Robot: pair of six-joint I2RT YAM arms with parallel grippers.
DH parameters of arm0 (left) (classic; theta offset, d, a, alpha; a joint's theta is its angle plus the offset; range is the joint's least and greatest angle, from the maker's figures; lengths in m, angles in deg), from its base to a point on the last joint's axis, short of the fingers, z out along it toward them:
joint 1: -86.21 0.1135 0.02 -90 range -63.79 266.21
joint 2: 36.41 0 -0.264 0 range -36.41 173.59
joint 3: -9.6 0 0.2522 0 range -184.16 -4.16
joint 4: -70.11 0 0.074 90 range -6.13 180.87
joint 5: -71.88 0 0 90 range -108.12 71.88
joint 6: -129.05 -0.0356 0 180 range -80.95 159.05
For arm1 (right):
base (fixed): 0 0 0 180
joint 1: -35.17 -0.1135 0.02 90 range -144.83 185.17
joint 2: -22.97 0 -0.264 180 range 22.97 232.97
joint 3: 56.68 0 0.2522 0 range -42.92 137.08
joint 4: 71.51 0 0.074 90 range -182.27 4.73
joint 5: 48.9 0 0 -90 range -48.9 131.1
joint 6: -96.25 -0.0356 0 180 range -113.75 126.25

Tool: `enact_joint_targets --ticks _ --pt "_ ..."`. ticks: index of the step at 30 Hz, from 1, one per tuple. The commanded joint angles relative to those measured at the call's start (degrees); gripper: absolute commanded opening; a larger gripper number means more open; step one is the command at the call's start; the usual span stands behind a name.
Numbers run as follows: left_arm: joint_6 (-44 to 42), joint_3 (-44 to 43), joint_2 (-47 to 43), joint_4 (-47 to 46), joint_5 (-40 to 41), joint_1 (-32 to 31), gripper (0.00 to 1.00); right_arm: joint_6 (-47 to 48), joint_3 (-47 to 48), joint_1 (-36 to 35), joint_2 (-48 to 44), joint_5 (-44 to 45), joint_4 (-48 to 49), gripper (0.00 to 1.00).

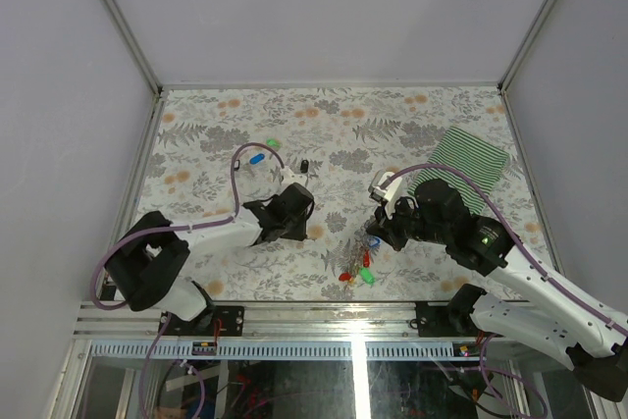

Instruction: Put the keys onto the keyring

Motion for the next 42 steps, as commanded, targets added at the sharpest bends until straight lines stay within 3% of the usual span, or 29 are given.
enact_joint_targets --ticks 1,9,42 --pt "0.5 -2.5 0.7 -1.2 3.5 -0.7 0.23 -0.8 0.9 -0.3 -0.3 -1.3 4.5 0.0" --pt "0.1 -3.4 2.1 0.1 4.7 -1.2 0.18 -1.0 1.0 -0.3 -0.1 -1.6 4.4 0.0" --pt "0.0 -5.0 3.6 4.3 6.5 -2.8 0.18 -0.8 1.2 -0.3 0.4 -2.1 4.7 0.0"
